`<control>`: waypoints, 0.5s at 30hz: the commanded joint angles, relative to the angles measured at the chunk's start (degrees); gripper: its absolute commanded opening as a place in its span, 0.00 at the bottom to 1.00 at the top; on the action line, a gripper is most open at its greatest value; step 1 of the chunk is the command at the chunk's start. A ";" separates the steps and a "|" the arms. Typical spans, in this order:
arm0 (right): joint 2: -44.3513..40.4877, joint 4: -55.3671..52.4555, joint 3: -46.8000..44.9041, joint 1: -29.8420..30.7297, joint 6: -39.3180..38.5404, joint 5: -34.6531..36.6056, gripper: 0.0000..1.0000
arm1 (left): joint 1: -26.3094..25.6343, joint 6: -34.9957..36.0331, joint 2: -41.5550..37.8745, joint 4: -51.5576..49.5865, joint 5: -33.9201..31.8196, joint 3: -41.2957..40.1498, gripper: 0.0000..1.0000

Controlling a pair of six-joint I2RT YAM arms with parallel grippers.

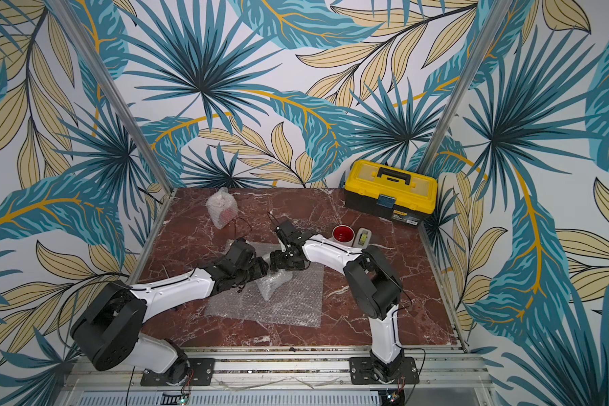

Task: Wrap mugs in bubble wrap
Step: Wrap the mug in bubble wrap.

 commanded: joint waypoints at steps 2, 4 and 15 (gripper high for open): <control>-3.42 -3.12 -1.87 0.37 -0.83 -0.58 0.75 | -0.78 0.22 2.78 -5.94 -0.42 -3.38 0.59; -5.46 -1.21 -2.47 0.36 -0.46 -0.81 0.75 | -0.87 0.20 2.48 -5.94 -2.06 -3.59 0.59; -7.11 1.83 -1.62 0.33 0.65 1.74 0.75 | -1.31 0.81 1.76 -6.03 -1.83 -2.64 0.59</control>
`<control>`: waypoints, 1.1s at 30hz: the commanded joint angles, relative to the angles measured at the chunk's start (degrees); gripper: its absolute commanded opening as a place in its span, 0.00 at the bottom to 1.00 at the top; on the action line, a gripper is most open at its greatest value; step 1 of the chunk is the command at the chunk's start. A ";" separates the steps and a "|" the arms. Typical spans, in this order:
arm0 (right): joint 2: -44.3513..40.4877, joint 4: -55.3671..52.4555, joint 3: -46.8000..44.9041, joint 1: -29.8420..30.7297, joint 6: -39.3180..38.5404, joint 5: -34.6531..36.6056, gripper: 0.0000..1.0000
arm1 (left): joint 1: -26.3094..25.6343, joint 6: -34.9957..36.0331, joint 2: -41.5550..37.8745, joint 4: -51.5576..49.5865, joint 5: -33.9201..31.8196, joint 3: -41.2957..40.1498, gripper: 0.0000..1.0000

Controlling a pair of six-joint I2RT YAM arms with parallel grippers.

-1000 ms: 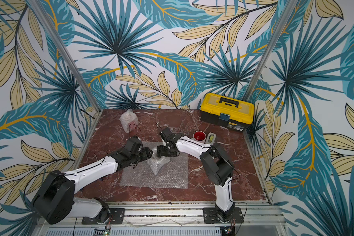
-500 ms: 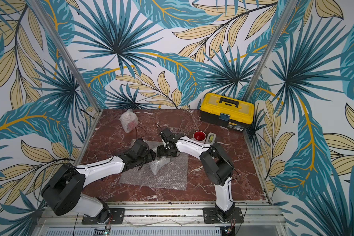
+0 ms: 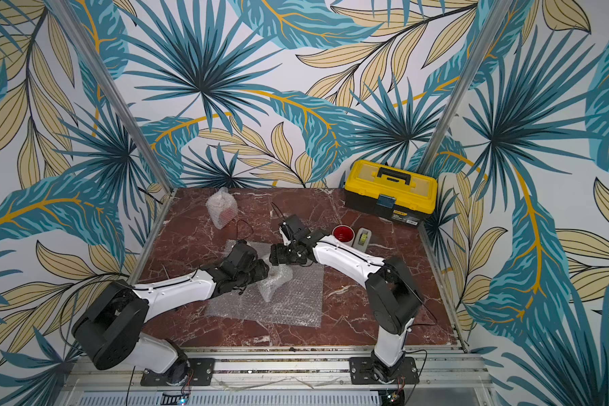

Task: Wrap mugs in bubble wrap
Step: Wrap the mug in bubble wrap.

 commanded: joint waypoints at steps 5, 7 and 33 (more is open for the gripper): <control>6.69 -2.62 2.03 0.19 -0.16 2.33 0.74 | -0.53 0.76 1.78 -6.47 -1.02 -2.11 0.59; 8.19 -3.01 1.93 0.17 -0.17 3.76 0.74 | -0.64 0.82 1.74 -6.47 -1.02 -2.11 0.59; 6.54 -1.75 -1.12 0.19 0.45 0.58 0.74 | -0.29 0.58 -0.51 -6.91 -5.52 0.92 0.57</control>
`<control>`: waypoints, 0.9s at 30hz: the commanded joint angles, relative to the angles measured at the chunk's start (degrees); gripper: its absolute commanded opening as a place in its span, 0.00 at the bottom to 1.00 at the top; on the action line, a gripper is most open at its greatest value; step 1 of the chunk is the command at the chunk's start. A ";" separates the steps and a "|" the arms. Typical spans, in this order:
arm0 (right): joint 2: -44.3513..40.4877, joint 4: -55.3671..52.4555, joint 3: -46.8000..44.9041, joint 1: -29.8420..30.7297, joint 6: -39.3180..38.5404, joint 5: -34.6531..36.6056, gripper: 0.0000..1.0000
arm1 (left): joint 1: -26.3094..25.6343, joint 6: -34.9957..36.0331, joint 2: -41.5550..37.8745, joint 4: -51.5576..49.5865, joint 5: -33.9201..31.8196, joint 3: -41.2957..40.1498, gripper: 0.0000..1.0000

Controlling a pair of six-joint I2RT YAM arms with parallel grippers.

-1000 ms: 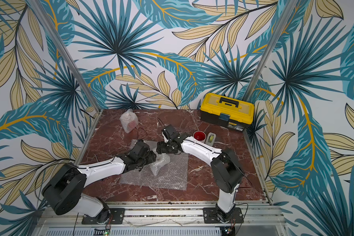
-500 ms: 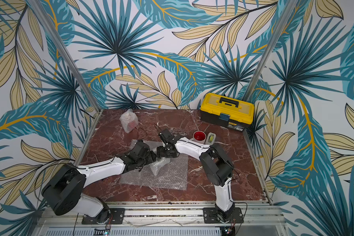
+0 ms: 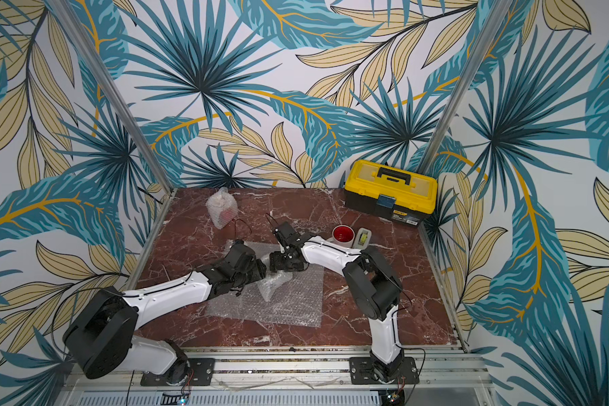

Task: Wrap mugs in bubble wrap
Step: Wrap the mug in bubble wrap, then tear off the tape using the Tape Cutter.

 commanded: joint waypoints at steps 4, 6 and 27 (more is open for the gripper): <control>-12.18 6.21 -8.39 -0.57 -1.07 0.53 0.74 | 0.06 0.01 2.52 -3.22 -1.85 0.15 0.55; -17.90 11.27 -13.16 -1.18 -0.88 3.41 0.77 | 0.06 0.87 2.08 -2.86 -1.50 -0.32 0.55; -30.16 10.32 -26.22 -43.27 2.37 0.80 0.51 | 0.00 4.46 2.15 -2.25 0.76 -0.06 0.54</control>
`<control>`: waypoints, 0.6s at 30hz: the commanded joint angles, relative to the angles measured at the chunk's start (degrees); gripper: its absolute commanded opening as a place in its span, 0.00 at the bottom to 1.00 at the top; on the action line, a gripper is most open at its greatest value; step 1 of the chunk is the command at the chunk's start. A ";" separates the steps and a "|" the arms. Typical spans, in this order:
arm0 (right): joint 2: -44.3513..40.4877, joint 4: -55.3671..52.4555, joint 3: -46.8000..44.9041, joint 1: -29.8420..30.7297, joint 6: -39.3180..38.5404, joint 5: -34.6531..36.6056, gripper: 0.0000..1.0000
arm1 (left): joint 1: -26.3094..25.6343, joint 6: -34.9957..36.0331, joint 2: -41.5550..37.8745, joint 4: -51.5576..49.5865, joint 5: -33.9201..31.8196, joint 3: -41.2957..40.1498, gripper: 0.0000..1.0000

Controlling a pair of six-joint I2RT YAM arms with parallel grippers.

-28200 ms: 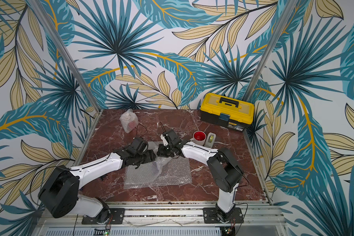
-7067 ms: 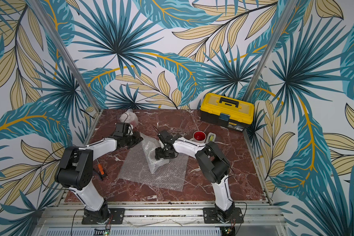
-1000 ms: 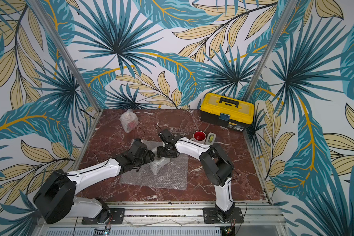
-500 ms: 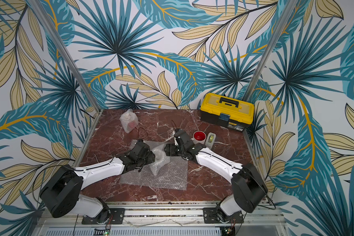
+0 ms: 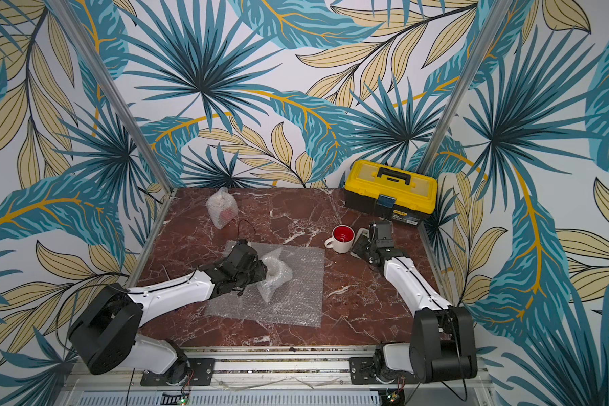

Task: Wrap mugs in bubble wrap
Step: Tear off the tape using the Tape Cutter.

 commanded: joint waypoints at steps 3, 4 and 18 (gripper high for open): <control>8.60 -0.45 5.87 -6.72 -1.77 -14.53 0.47 | 0.17 1.69 1.44 -2.81 0.13 -0.24 0.54; 10.49 -0.14 6.77 -7.72 -1.88 -16.71 0.47 | 0.15 1.69 1.42 -2.81 0.20 -0.22 0.54; 23.55 -2.42 13.64 -12.16 -4.00 -26.07 0.33 | 0.06 1.64 0.92 -2.70 0.24 -0.66 0.54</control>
